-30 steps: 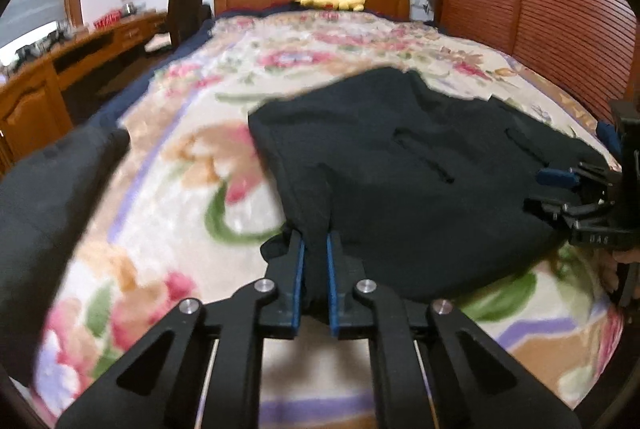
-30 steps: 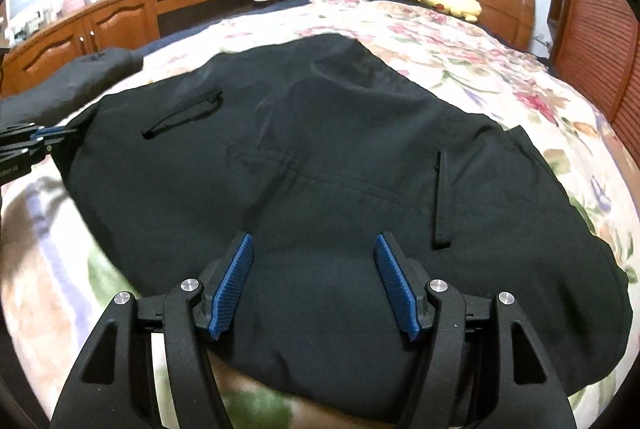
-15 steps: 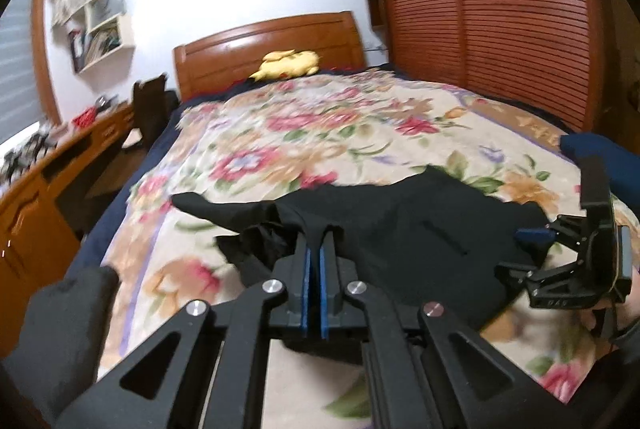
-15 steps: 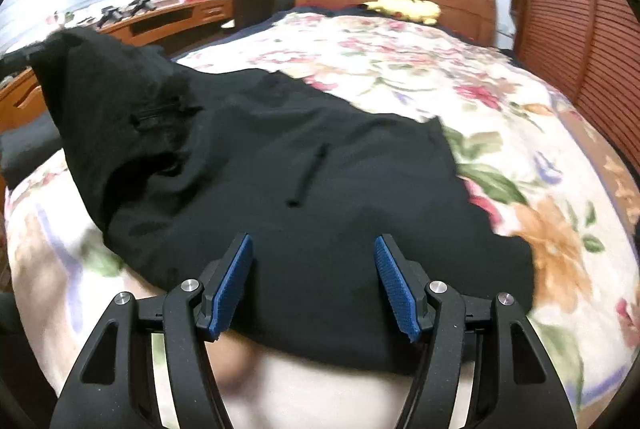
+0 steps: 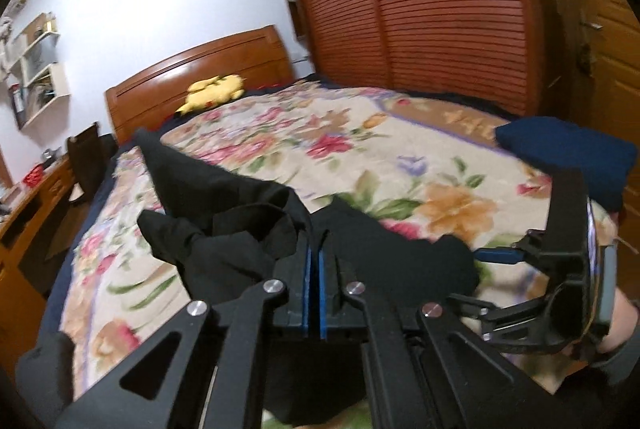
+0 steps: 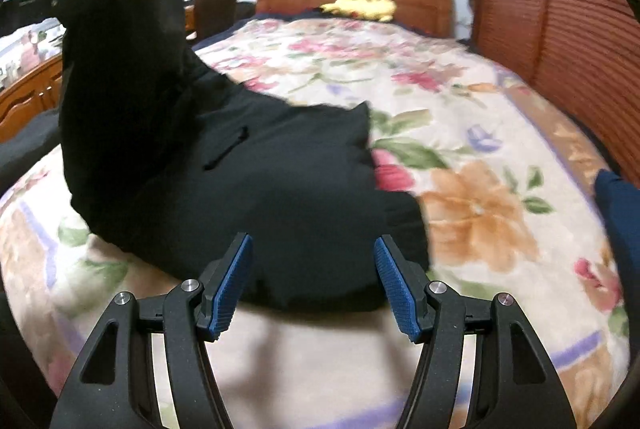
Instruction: Fold large clothes
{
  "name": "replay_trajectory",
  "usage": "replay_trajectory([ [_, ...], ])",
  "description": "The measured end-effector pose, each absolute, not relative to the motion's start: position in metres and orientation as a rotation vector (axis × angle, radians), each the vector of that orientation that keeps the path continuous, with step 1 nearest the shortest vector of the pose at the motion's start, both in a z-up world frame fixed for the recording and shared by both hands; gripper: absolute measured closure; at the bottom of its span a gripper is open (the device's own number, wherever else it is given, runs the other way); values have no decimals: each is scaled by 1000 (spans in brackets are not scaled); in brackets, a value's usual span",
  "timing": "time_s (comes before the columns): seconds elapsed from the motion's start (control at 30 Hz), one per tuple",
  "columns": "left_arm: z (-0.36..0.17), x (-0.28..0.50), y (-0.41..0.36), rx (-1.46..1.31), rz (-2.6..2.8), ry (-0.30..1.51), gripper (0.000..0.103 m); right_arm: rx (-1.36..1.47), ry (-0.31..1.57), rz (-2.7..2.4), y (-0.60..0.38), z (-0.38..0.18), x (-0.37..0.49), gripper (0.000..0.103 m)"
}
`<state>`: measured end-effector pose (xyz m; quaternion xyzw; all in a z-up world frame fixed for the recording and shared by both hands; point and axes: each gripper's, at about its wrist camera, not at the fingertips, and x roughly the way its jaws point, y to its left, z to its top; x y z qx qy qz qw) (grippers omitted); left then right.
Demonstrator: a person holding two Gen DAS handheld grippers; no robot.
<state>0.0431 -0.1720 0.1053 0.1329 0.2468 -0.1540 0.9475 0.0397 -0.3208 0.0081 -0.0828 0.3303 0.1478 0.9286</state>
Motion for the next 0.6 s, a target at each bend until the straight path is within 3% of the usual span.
replay_trajectory([
  [0.47, 67, 37, -198, 218, -425, 594, 100, -137, 640, 255, -341, 18, 28, 38],
  [0.6, 69, 21, -179, 179, -443, 570, 90, -127, 629, 254, -340, 21, 30, 38],
])
